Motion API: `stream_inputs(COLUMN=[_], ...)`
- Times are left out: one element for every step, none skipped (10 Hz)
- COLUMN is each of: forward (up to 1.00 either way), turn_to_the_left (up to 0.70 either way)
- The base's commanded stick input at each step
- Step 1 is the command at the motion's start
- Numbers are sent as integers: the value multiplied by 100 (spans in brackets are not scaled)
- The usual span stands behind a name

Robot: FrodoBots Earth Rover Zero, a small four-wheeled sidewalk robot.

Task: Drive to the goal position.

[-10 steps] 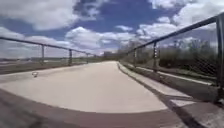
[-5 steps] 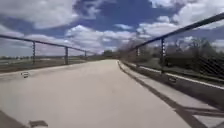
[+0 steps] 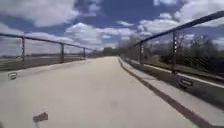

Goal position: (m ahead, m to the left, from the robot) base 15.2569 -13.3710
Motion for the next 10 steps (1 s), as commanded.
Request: stream_inputs(forward=[100,100,100,100,100,100,100,100,100,100], turn_to_the_left=[-26,0,0,0,0,0,0,-13,-7,0])
